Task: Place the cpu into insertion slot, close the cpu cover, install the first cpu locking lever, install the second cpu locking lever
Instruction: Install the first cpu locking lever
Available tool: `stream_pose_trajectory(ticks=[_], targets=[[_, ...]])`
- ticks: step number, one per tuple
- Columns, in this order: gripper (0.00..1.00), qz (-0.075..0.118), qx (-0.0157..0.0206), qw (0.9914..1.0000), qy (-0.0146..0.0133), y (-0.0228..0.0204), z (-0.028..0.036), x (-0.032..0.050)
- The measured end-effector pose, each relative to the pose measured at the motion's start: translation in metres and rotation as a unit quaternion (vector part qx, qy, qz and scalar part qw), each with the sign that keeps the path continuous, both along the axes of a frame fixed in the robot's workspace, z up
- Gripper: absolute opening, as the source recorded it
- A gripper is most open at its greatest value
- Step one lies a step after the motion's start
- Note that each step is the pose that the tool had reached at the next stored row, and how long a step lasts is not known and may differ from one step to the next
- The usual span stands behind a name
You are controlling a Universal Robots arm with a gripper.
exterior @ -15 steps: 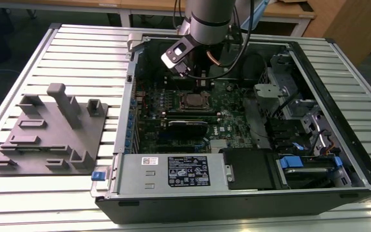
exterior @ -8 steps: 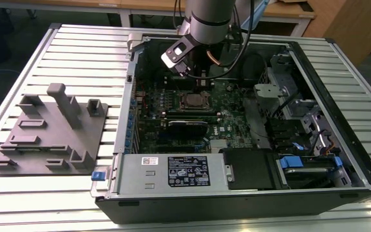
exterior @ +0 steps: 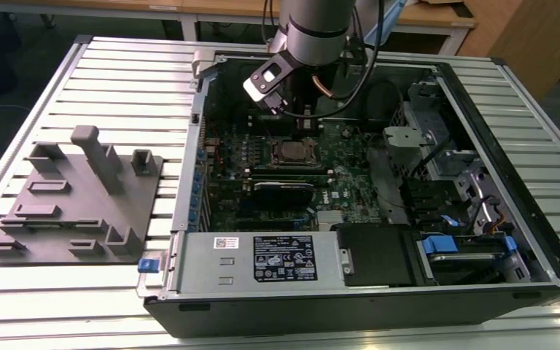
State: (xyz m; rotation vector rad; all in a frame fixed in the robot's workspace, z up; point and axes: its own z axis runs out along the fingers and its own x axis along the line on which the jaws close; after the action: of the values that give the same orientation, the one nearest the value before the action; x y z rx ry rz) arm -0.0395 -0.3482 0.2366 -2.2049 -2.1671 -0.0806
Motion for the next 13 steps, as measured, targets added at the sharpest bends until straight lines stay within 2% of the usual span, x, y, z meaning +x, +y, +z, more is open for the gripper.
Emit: stream_pose_trajectory(ticks=[13], targets=[[0.11,0.000,0.0000,1.00000,0.0000,0.0000,0.0050,0.0000]])
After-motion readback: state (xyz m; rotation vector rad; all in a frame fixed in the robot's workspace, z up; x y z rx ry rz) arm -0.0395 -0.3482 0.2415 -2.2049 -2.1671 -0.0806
